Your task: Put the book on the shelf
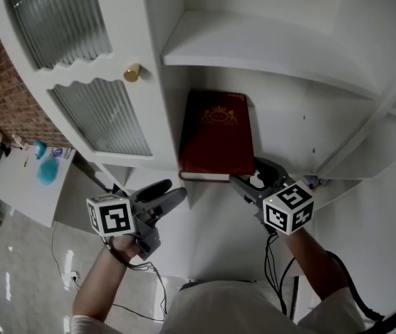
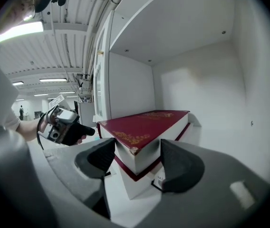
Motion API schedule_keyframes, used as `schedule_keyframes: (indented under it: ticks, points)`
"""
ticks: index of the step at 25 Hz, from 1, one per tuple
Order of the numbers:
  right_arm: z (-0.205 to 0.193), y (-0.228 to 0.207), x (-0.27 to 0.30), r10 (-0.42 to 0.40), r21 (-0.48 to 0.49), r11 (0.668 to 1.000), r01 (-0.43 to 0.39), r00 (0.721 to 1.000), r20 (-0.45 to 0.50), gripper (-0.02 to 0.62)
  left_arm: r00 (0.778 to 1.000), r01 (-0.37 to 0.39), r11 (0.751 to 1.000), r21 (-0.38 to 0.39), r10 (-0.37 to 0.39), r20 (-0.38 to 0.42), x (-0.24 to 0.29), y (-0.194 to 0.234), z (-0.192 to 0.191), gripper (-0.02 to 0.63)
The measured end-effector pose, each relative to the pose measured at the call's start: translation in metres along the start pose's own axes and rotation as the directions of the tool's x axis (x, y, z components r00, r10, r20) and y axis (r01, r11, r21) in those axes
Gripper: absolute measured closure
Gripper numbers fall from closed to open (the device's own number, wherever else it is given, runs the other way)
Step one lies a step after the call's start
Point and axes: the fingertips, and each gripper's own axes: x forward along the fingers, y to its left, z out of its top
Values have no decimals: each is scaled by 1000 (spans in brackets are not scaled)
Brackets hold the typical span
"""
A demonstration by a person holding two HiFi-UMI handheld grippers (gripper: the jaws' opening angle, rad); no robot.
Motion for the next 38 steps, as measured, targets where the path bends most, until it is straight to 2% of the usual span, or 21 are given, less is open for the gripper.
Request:
schedule_keyframes:
  ticks: [5,10,12,14,17,21,25,29,34,38]
  points:
    - [3,-6,7,-34,16,999,34,999,1,310,1000,-9,1000,-9,9,-5,-6,6,-13,267]
    - [0,2,-22,-75,88,994,70,996,45,328,1000,-31,995,91,31,7,-17,5,-27,326]
    - [-8,10,-38,-83,132,988,74,995,61,365,999,-44,992,122,40,30,-24,6,-34,377]
    - [-20,20,-49,-71,183,981,58,995,66,435,997,-63,989,135,57,51,-30,10,-41,440]
    - [-43,34,-57,-59,251,967,44,997,52,498,996,-78,988,131,71,60,-34,18,-53,511]
    - [-64,55,-66,-56,343,939,26,995,78,577,996,-54,992,115,45,82,-37,24,-69,598]
    - [-77,78,-74,-56,394,919,5,991,119,592,997,-33,994,108,25,80,-37,25,-89,598]
    - [-95,94,-79,-71,406,914,20,991,110,592,1000,-6,989,149,1,29,-33,25,-113,598]
    - [-110,105,-89,-101,419,907,47,989,109,592,1000,-10,981,195,14,-19,-32,27,-134,598]
    - [-121,113,-101,-96,407,912,45,990,106,592,999,-32,981,194,36,-21,-34,26,-149,598]
